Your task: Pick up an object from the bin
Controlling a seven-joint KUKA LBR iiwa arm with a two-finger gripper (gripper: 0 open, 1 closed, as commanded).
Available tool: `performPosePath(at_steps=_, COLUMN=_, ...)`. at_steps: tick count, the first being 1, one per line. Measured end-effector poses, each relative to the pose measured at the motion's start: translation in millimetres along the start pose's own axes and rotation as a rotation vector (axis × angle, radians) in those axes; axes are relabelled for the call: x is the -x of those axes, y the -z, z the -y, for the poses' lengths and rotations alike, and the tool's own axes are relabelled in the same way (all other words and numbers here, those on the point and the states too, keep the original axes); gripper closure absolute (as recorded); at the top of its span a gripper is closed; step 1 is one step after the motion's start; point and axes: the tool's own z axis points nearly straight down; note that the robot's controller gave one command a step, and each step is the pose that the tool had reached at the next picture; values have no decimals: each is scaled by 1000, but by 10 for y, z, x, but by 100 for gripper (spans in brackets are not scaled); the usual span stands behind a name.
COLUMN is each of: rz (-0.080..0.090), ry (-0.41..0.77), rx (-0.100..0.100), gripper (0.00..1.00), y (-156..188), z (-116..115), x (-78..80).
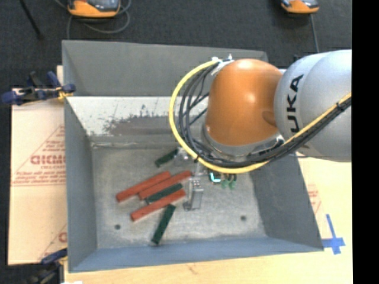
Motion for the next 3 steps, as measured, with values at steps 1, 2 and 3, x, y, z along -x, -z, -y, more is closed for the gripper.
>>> performPosePath(at_steps=1, rz=5, ry=240, rx=-2, gripper=0, y=-1659, z=-235, x=674)
performPosePath(at_steps=2, rz=12, ry=726, rx=-4, gripper=0, y=-1320, z=-268, x=927)
performPosePath(at_steps=3, rz=7, ry=646, rx=-1, gripper=0, y=-1332, z=-163, x=784)
